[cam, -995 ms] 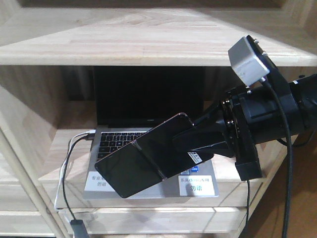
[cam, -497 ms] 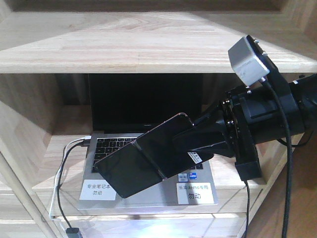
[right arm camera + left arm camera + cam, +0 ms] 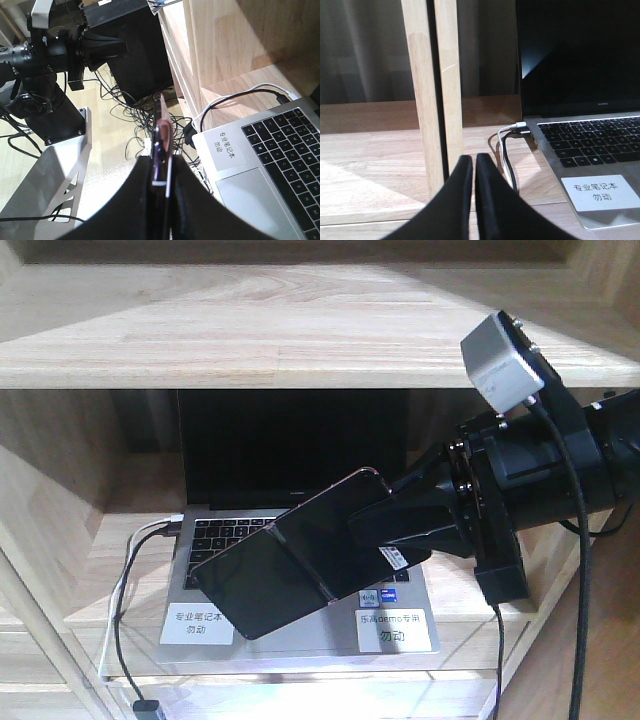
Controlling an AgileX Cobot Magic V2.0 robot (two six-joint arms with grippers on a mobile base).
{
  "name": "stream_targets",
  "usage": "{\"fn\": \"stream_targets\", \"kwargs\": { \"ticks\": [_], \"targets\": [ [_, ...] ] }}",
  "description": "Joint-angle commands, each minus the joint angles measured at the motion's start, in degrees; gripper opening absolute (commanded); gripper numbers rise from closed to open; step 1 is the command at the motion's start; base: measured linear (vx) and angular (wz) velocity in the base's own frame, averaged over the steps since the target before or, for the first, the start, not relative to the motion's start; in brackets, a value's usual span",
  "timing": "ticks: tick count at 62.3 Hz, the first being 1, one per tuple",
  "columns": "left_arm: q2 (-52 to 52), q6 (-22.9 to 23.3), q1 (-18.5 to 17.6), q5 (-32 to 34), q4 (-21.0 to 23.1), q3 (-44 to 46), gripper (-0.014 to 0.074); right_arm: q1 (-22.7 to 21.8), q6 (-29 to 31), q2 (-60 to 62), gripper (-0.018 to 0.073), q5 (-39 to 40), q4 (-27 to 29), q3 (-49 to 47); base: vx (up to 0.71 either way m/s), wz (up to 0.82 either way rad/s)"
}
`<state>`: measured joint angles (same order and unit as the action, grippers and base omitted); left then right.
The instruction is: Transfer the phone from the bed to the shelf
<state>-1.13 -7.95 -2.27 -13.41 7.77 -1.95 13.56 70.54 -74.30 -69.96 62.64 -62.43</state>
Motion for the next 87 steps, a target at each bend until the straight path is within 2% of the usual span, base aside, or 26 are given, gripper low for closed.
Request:
{"fn": "stream_targets", "kwargs": {
  "ticks": [1, 56, 65, 80, 87],
  "targets": [
    [-0.28, 0.22, 0.04, 4.09, 0.55, -0.09, 0.0001, -0.12, 0.35, 1.8, -0.0001, -3.7, 5.41, -1.48, 0.0, 0.0],
    [-0.28, 0.22, 0.04, 4.09, 0.55, -0.09, 0.0001, -0.12, 0.31, 1.8, -0.0001, -3.15, 5.85, -1.75, 0.0, 0.0],
    [-0.28, 0.22, 0.04, 4.09, 0.55, -0.09, 0.0001, -0.12, 0.37, 1.85, -0.0001, -3.44, 8.53, -1.75, 0.0, 0.0],
    [-0.28, 0.22, 0.04, 4.09, 0.55, -0.09, 0.0001, -0.12, 2.03, 1.84, -0.0001, -3.44, 17.65, -2.17, 0.0, 0.0],
    [-0.28, 0.22, 0.04, 4.09, 0.55, -0.09, 0.0001, -0.12, 1.85, 1.84, -0.0001, -3.82, 18.07, -4.67, 0.0, 0.0]
  ]
}}
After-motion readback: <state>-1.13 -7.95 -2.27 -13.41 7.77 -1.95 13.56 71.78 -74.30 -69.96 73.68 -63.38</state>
